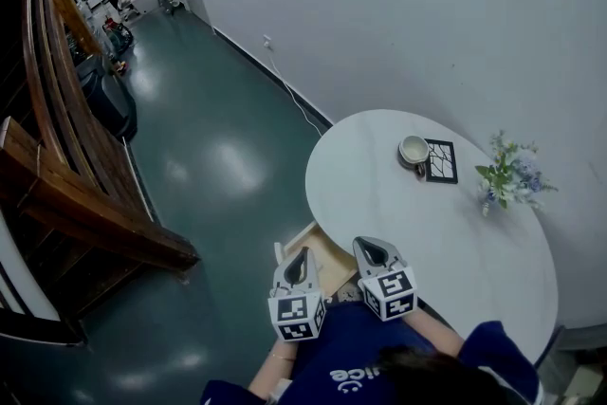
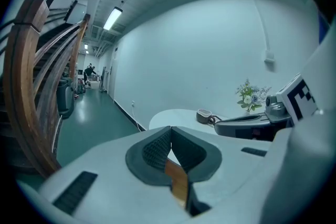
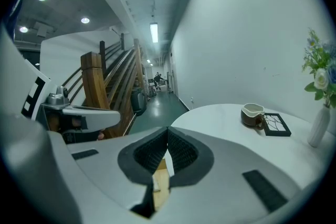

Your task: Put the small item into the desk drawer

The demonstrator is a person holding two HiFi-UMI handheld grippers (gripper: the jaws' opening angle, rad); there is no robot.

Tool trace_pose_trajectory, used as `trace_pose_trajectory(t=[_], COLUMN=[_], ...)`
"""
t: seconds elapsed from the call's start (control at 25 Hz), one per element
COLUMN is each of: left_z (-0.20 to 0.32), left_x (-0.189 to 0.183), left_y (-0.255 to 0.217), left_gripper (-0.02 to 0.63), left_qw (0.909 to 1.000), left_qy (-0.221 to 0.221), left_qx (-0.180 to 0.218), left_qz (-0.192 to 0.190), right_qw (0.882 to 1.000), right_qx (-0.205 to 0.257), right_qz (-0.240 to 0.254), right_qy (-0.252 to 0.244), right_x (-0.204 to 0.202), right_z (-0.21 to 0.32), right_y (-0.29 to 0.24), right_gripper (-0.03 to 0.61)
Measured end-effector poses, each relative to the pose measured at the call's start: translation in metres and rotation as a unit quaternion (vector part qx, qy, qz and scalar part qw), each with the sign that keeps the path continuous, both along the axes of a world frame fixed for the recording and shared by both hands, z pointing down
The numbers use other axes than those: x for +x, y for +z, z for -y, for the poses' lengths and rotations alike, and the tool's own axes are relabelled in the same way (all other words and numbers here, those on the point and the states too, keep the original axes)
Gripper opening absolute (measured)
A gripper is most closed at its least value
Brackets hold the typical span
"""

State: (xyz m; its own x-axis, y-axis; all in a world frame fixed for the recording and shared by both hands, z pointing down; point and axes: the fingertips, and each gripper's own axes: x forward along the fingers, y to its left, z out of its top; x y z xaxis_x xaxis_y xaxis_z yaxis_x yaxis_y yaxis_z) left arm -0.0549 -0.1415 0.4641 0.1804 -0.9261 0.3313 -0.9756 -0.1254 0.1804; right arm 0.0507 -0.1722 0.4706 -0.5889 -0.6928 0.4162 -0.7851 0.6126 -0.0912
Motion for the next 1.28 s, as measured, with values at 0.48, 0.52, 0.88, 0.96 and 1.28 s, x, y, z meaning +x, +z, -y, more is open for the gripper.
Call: trace_pose_trajectory(t=[0.48, 0.52, 0.88, 0.96, 1.28], left_z=[0.001, 0.002, 0.003, 0.003, 0.004], left_x=[-0.002, -0.003, -0.01, -0.011, -0.018], left_y=[0.004, 0.004, 0.006, 0.007, 0.008], left_gripper=[0.005, 0.005, 0.005, 0.005, 0.005], left_qw=[1.0, 1.0, 0.9999, 0.9999, 0.9999], left_qy=[-0.003, -0.002, -0.002, -0.002, -0.002], left_qx=[-0.007, -0.006, -0.011, -0.012, -0.012], left_qz=[-0.002, -0.002, -0.004, -0.002, -0.001], right_qw=[1.0, 1.0, 0.999, 0.999, 0.999], right_qx=[-0.002, -0.002, 0.0, 0.001, 0.004], right_qz=[-0.025, -0.026, -0.037, -0.038, -0.043], right_qy=[-0.004, -0.005, -0.016, -0.016, -0.023], right_x=[-0.002, -0.002, -0.013, -0.014, -0.024], right_z=[0.0, 0.0, -0.001, -0.001, 0.001], right_y=[0.009, 0.009, 0.01, 0.011, 0.013], right_gripper=[0.006, 0.006, 0.006, 0.006, 0.006])
